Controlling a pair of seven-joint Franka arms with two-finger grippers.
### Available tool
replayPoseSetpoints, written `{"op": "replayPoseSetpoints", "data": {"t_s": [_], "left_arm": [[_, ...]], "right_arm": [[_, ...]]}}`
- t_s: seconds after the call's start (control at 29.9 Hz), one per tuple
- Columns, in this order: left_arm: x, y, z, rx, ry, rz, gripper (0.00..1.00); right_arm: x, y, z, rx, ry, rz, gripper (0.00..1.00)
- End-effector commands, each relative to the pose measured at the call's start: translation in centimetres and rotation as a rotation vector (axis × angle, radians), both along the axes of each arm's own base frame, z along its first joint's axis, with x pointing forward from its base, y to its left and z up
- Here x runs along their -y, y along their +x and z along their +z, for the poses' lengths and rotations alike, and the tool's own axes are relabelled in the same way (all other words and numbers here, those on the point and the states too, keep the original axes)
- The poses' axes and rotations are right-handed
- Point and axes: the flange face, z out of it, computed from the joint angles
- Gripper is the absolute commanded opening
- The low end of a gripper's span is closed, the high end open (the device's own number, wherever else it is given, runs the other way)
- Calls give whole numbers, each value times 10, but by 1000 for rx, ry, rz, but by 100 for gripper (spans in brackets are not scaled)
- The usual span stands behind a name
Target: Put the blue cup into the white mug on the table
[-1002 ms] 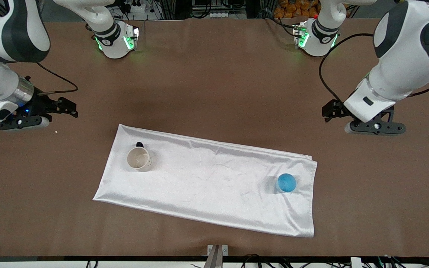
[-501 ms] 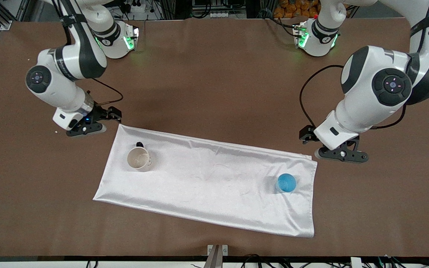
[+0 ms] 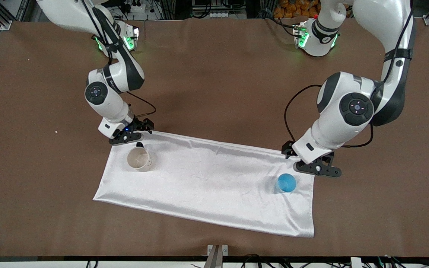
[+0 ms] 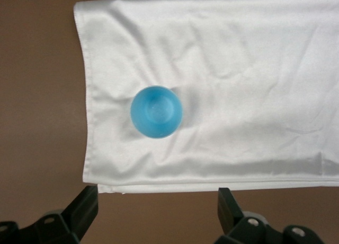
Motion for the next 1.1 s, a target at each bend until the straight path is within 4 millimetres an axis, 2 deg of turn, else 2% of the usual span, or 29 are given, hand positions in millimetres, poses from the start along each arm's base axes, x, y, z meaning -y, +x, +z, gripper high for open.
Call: {"op": "replayPoseSetpoints", "data": {"t_s": [0.0, 0.3, 0.63, 0.83, 0.9, 0.97, 1.07], "left_arm": [[15, 6, -20, 11, 10, -34, 100], [29, 10, -58, 25, 8, -85, 100], [30, 20, -109, 62, 1, -165, 100], [30, 24, -129, 97, 25, -216, 100], [29, 26, -131, 109, 42, -231, 100], [31, 25, -138, 106, 52, -243, 100], [33, 26, -145, 118, 53, -250, 100]], "right_arm": [[-9, 14, 0, 20, 3, 14, 100], [-23, 30, -13, 57, -18, 69, 100], [-22, 33, -41, 104, -18, 80, 100], [-17, 38, -41, 117, -36, 107, 100], [-16, 39, -41, 121, -43, 117, 85], [-16, 39, -41, 126, -46, 124, 62], [-16, 40, -40, 136, -44, 126, 34]]}}
